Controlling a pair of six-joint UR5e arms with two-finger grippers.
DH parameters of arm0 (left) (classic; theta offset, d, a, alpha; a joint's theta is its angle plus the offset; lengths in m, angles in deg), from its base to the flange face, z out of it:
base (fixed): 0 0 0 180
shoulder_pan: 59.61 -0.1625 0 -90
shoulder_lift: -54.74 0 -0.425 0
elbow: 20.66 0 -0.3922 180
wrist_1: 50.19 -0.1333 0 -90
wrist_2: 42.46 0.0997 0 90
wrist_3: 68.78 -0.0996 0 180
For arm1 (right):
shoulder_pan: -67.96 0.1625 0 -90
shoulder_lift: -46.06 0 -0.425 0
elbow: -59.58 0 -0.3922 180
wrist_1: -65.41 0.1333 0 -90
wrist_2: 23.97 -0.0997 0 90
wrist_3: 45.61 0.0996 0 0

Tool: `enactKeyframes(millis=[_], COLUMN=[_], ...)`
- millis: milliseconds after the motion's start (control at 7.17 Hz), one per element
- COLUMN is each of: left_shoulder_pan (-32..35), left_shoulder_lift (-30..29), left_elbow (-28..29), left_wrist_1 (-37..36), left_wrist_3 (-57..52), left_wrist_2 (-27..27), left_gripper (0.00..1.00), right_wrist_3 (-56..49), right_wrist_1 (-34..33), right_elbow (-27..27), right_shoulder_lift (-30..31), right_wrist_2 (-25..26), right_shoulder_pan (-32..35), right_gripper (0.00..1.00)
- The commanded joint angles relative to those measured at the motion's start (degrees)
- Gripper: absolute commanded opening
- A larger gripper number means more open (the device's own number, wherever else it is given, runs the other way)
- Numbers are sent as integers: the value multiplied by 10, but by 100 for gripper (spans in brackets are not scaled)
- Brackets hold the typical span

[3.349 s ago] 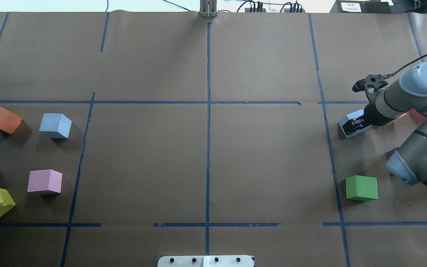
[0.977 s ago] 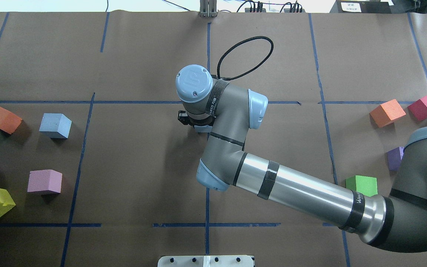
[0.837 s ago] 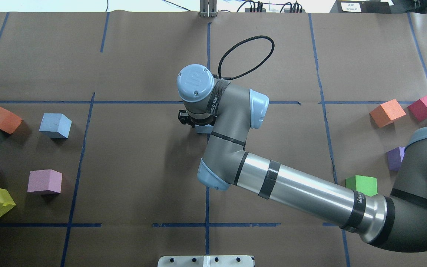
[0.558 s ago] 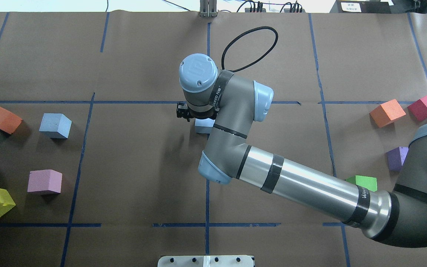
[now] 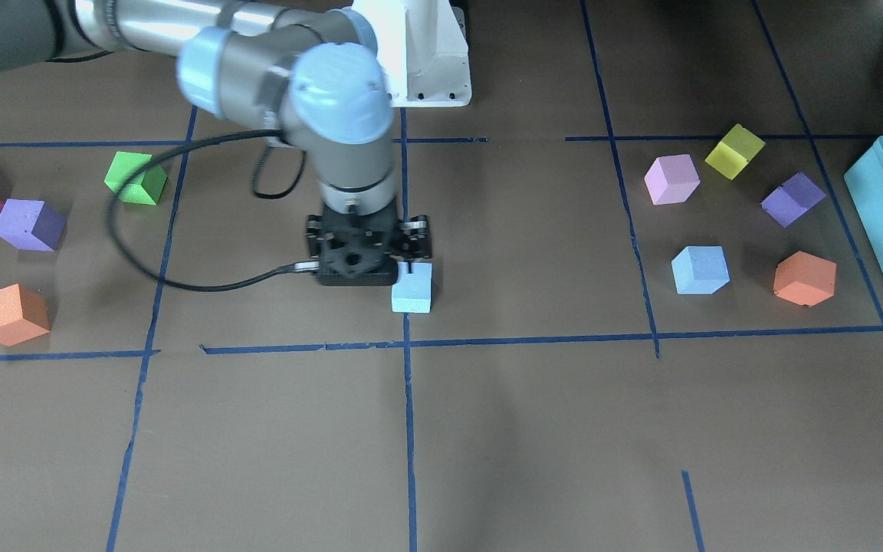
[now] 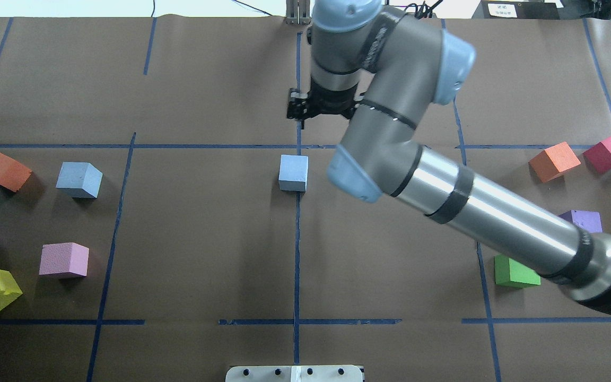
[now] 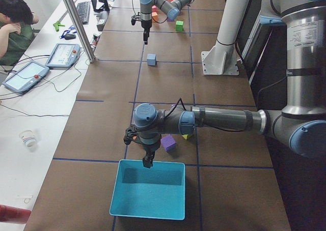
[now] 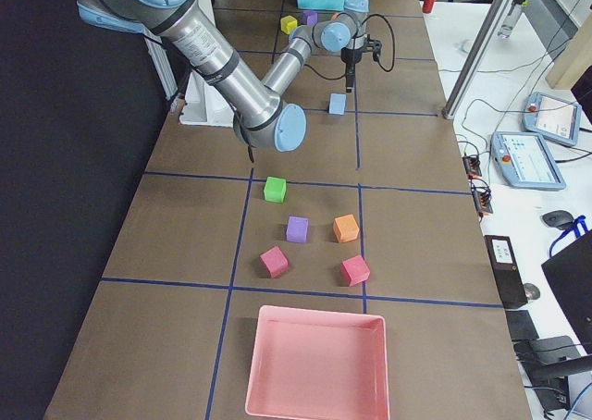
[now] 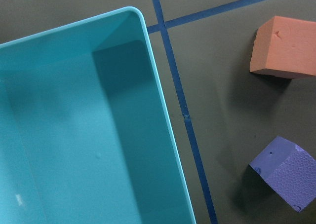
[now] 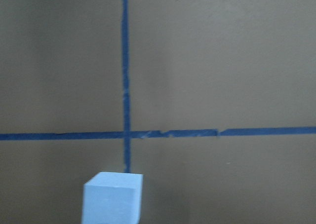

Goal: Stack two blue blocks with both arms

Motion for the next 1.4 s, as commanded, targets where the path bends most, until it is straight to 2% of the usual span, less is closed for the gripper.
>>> enactKeyframes(millis=[0, 140, 419, 558, 837, 977, 1256], left_shoulder_pan=[0, 0, -1, -1, -7, -32, -133], left_shoulder_lift=[-30, -42, -66, -68, -71, -69, -75], left_elbow=[-8, -8, -10, -10, -20, -21, -21], left_wrist_1=[1, 21, 21, 27, 53, 76, 109], left_wrist_3=[23, 26, 33, 85, 120, 133, 215], left_wrist_2=[-5, -3, -8, -41, -51, -49, -45], left_gripper=[100, 100, 100, 100, 100, 100, 100], right_wrist_3=[-174, -272, -489, -599, -770, -839, -834], right_wrist_1=[-10, -10, -3, -2, -2, -1, 35], right_elbow=[-102, -129, -148, -148, -158, -159, -176], right_shoulder_lift=[137, 199, 324, 391, 508, 566, 627], right_wrist_2=[-62, -81, -133, -137, -155, -169, -167], right_shoulder_pan=[101, 147, 247, 294, 399, 441, 451], right_gripper=[99, 99, 99, 99, 100, 100, 99])
